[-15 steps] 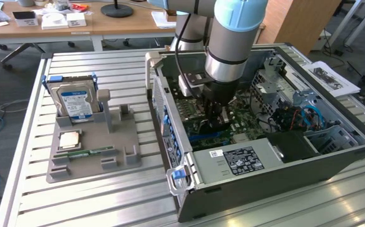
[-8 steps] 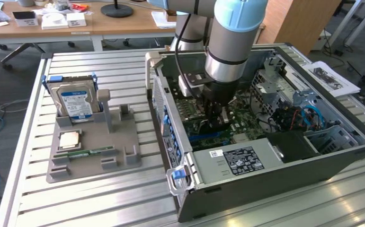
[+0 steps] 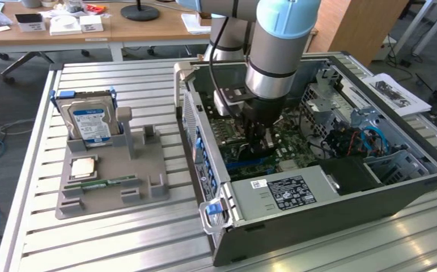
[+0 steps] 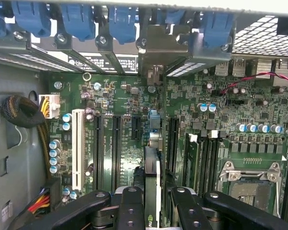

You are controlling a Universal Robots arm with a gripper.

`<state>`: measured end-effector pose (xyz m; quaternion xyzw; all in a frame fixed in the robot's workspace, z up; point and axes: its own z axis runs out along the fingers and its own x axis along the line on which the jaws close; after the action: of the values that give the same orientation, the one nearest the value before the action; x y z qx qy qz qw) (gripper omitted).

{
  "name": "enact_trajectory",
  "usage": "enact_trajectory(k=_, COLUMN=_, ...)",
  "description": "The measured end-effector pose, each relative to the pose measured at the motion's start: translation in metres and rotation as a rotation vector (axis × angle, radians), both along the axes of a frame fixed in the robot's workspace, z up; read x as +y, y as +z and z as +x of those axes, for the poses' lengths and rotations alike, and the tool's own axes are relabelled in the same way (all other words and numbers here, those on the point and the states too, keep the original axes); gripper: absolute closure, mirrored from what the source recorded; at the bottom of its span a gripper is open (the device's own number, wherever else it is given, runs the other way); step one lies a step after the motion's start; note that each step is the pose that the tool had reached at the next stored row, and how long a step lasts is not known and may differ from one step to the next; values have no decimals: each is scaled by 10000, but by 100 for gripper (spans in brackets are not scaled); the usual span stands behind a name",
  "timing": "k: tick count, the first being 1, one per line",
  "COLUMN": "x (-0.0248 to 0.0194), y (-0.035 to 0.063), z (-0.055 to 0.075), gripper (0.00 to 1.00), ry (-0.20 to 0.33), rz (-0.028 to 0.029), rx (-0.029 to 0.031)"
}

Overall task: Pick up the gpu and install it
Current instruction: 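Insert the gpu into the slot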

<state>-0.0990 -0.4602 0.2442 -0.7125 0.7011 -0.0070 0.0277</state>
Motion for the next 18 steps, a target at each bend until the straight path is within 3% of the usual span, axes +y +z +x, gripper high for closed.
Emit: enact_trajectory(k=18, x=0, y=-33, z=0, gripper=73, ry=-127, rz=1, rx=-1)
